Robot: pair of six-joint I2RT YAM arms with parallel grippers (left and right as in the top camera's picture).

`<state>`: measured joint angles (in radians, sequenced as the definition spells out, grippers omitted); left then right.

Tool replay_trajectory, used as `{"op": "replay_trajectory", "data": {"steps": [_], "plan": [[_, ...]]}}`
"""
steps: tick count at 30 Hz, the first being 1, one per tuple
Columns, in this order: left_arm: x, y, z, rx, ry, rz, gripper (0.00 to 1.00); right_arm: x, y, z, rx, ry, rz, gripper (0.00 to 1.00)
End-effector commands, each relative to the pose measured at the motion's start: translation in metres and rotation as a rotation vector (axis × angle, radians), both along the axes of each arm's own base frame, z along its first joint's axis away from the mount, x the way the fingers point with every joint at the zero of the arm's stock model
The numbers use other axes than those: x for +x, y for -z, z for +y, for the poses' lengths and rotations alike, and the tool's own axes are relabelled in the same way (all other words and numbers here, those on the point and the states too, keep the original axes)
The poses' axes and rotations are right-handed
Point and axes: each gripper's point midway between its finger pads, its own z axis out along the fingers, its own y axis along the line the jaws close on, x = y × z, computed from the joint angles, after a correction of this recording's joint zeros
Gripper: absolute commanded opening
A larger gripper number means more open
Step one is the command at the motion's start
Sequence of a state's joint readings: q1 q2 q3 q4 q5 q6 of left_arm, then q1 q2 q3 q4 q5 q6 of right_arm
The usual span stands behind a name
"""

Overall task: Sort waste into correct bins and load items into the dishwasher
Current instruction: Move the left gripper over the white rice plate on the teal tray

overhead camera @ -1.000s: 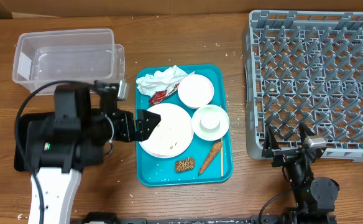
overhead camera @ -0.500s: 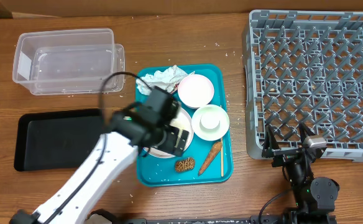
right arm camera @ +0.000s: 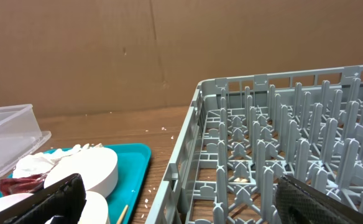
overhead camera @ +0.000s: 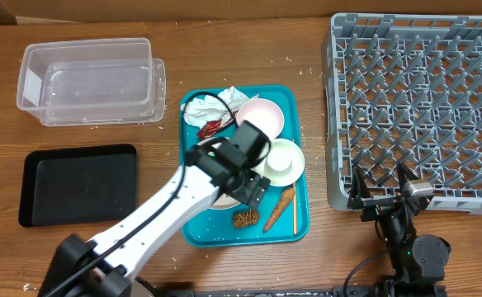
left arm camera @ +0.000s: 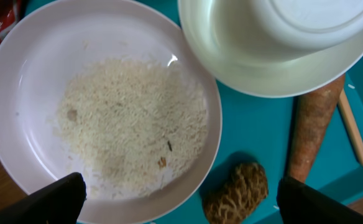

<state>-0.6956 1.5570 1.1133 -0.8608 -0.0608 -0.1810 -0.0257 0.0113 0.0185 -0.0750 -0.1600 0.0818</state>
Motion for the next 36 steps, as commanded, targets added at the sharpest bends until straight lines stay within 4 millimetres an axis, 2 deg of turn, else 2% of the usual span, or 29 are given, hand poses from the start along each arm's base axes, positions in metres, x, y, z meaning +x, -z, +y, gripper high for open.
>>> {"op": "replay_trajectory", "data": {"steps": [1,4,10,15,24,36], "plan": [[0.008,0.010,-0.007,0.088,0.053,-0.055,1.00,0.000,0.002,-0.001,0.000,0.004,-0.001,1.00],[0.010,0.023,-0.013,0.131,0.072,-0.068,1.00,0.000,0.002,-0.001,0.000,0.004,-0.001,1.00],[0.010,0.046,-0.012,0.183,0.070,-0.032,0.98,0.000,0.002,-0.001,0.000,0.004,-0.001,1.00],[0.006,0.054,-0.008,0.207,0.075,-0.007,0.89,0.000,0.002,-0.001,0.000,0.004,-0.001,1.00],[-0.008,0.075,0.003,0.278,0.085,0.082,0.90,0.000,0.002,-0.001,0.000,0.004,-0.001,1.00],[0.001,0.079,-0.001,0.269,0.085,0.053,0.84,0.000,0.002,-0.001,0.000,0.004,-0.001,1.00]]}}
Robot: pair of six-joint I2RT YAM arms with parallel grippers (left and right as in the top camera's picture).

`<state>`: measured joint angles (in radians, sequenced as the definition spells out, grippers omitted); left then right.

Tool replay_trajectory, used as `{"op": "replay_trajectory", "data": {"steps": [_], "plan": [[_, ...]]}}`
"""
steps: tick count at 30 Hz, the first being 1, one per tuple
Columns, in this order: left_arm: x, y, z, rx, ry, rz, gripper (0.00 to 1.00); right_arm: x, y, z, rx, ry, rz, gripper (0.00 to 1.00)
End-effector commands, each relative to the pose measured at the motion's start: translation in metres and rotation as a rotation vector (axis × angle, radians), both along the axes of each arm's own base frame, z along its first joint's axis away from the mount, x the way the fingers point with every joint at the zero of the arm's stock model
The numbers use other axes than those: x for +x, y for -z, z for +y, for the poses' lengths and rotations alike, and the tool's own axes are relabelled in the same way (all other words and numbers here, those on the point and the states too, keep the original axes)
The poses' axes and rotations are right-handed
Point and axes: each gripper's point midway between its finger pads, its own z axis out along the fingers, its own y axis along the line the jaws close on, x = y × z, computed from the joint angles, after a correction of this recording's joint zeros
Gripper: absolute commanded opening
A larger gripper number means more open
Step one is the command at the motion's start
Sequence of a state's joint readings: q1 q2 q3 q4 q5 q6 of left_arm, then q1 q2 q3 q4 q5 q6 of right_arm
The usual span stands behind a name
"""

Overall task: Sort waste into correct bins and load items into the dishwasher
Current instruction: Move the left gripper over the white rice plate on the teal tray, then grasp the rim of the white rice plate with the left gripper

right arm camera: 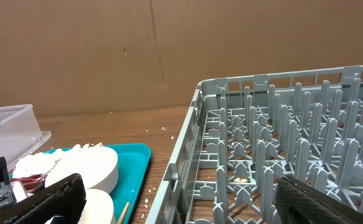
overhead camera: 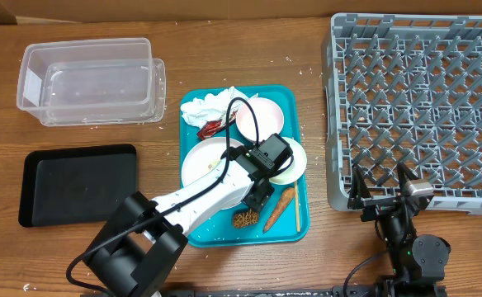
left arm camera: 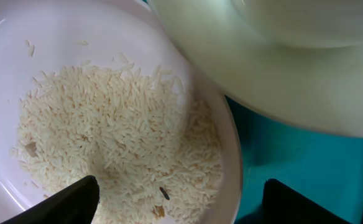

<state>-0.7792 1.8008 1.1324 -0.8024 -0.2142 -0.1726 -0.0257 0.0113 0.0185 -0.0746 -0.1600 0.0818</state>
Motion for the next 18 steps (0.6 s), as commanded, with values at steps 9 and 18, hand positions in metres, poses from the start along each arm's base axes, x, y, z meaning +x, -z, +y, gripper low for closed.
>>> {"op": "replay_trajectory", "data": {"steps": [9,18], "plan": [[-0.017,0.015,0.010,0.045,0.007,0.100,0.81,0.000,0.003,-0.001,0.000,0.004,0.000,1.00],[-0.015,0.006,0.006,0.015,0.004,0.086,0.81,0.000,0.003,-0.001,0.000,0.004,0.000,1.00]]}}
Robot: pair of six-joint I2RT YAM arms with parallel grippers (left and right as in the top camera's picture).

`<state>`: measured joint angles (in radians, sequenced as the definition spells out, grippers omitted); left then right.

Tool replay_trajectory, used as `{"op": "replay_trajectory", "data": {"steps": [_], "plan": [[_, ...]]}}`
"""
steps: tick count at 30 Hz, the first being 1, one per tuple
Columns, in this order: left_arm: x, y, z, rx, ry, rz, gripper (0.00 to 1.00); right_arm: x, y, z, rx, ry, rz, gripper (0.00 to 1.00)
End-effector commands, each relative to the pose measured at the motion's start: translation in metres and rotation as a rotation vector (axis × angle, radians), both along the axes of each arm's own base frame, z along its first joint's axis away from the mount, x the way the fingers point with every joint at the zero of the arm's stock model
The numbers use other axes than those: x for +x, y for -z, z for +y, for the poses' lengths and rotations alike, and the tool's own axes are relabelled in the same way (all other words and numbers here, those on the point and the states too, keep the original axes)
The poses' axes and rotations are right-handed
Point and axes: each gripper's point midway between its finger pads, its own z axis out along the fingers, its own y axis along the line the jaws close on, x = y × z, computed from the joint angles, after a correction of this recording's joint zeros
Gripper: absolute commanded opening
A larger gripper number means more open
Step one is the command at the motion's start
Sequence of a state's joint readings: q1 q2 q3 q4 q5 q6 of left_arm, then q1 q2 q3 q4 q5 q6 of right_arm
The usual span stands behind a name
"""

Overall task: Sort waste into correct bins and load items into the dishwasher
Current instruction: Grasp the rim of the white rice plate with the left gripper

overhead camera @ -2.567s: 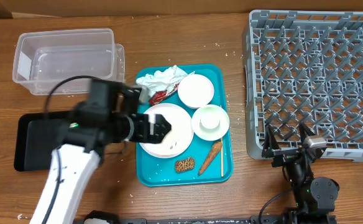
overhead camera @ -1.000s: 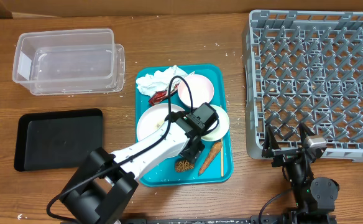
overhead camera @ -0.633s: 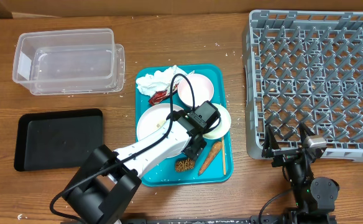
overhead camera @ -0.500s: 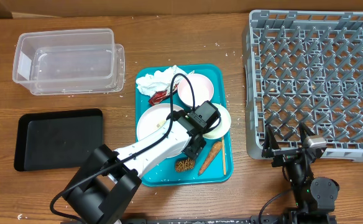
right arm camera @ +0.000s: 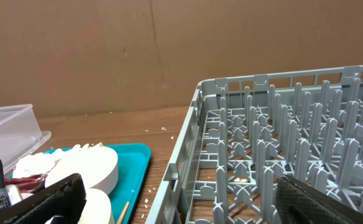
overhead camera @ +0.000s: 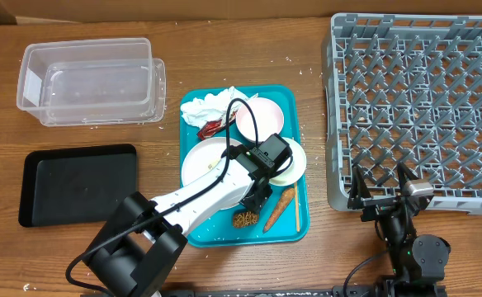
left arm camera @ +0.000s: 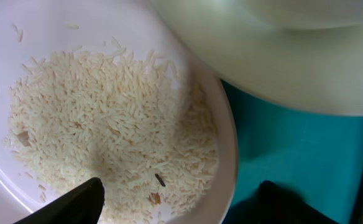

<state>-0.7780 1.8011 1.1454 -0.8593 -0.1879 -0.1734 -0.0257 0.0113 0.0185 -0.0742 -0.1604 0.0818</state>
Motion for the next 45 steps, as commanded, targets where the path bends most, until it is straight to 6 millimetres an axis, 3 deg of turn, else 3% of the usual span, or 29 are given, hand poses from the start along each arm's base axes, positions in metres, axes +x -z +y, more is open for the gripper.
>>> {"op": "replay_trajectory", "data": {"steps": [1,9,18,23,35,39,45], "plan": [[-0.002,0.003,-0.001,-0.015,0.000,0.019,0.81,0.000,0.003,-0.001,0.000,0.005,0.000,1.00],[0.011,-0.037,-0.010,-0.103,-0.004,-0.095,0.81,0.000,0.003,-0.001,0.000,0.005,0.000,1.00],[0.003,-0.056,-0.001,-0.114,-0.023,-0.105,0.80,0.000,0.003,-0.001,0.000,0.005,0.000,1.00],[-0.011,-0.049,0.014,-0.054,-0.037,-0.042,0.66,0.000,0.003,-0.001,0.000,0.005,0.000,1.00],[-0.011,-0.017,0.039,-0.024,-0.112,-0.030,0.69,0.000,0.003,-0.001,0.000,0.005,0.000,1.00],[-0.017,-0.005,0.036,-0.046,-0.090,0.006,0.68,0.000,0.003,-0.001,0.000,0.005,0.000,1.00],[-0.023,-0.002,0.029,-0.074,-0.030,0.042,0.71,0.000,0.003,-0.001,0.000,0.005,0.000,1.00]]}}
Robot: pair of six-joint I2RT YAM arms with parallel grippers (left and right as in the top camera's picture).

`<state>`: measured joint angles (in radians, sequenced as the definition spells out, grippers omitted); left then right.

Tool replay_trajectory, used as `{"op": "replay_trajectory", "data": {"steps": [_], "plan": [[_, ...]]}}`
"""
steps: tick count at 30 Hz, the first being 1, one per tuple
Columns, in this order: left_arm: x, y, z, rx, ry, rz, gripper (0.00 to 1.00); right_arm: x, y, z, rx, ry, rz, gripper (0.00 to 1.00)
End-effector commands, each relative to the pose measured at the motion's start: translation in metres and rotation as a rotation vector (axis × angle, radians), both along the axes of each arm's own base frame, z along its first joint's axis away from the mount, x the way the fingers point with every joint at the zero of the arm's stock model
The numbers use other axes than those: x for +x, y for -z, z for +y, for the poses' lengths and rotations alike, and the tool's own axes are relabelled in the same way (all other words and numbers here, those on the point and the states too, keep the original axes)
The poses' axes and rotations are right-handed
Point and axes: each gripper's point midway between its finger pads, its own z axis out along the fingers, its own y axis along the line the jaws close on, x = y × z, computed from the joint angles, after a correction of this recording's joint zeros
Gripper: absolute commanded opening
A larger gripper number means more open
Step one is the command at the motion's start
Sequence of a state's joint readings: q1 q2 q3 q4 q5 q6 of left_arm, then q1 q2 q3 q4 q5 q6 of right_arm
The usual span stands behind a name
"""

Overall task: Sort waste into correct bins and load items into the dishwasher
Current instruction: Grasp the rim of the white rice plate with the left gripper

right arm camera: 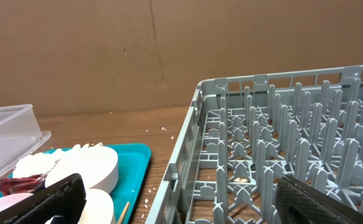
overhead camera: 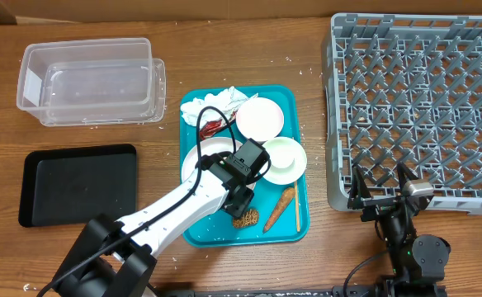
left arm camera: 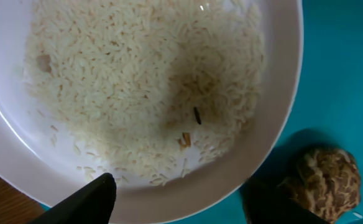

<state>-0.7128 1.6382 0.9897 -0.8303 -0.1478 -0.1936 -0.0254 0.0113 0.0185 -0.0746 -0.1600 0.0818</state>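
A white plate of rice (overhead camera: 201,158) lies on the teal tray (overhead camera: 193,231). In the left wrist view the plate (left arm camera: 138,81) fills the frame. My left gripper (overhead camera: 243,196) (left arm camera: 178,186) is open, low over the plate's near rim, one finger over the rice side and the other over the tray side. A brown wrinkled lump (left arm camera: 327,177) (overhead camera: 245,219) lies just beyond the rim. A white bowl (overhead camera: 281,159), a small plate (overhead camera: 260,115), a carrot (overhead camera: 280,208) and a wooden stick (overhead camera: 295,211) share the tray. My right gripper (overhead camera: 380,196) (right arm camera: 178,183) stands open and empty by the grey dish rack (overhead camera: 422,99).
Crumpled tissue (overhead camera: 208,106) and a red wrapper (overhead camera: 212,126) lie at the tray's far left corner. A clear plastic tub (overhead camera: 88,82) stands at the back left, and a black tray (overhead camera: 77,183) lies in front of it. The rack's wall (right arm camera: 188,155) rises right of the tray.
My left gripper has moved from the plate's right side beside the bowl to the plate's near rim. The bowl has left the wrist view and the brown lump shows. The right arm is unchanged.
My left gripper was open, higher over the rice plate and the bowl. Then it was close above the rice beside the bowl's edge and stayed there. Now it straddles the plate's near rim by the brown lump. The right gripper has stayed still throughout.
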Motion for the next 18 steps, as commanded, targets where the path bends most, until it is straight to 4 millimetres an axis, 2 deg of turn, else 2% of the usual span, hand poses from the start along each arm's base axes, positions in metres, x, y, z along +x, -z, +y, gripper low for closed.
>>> {"op": "replay_trajectory", "data": {"steps": [1,9,18], "plan": [[-0.007,0.006,-0.003,-0.015,0.056,0.043,0.71,0.000,0.003,-0.001,0.000,0.005,0.000,1.00],[-0.011,0.020,0.001,-0.013,0.078,0.038,0.71,0.000,0.003,-0.001,0.000,0.005,0.000,1.00],[-0.011,0.023,0.003,-0.005,0.091,0.034,0.70,0.000,0.003,-0.001,0.000,0.005,0.000,1.00]]}}
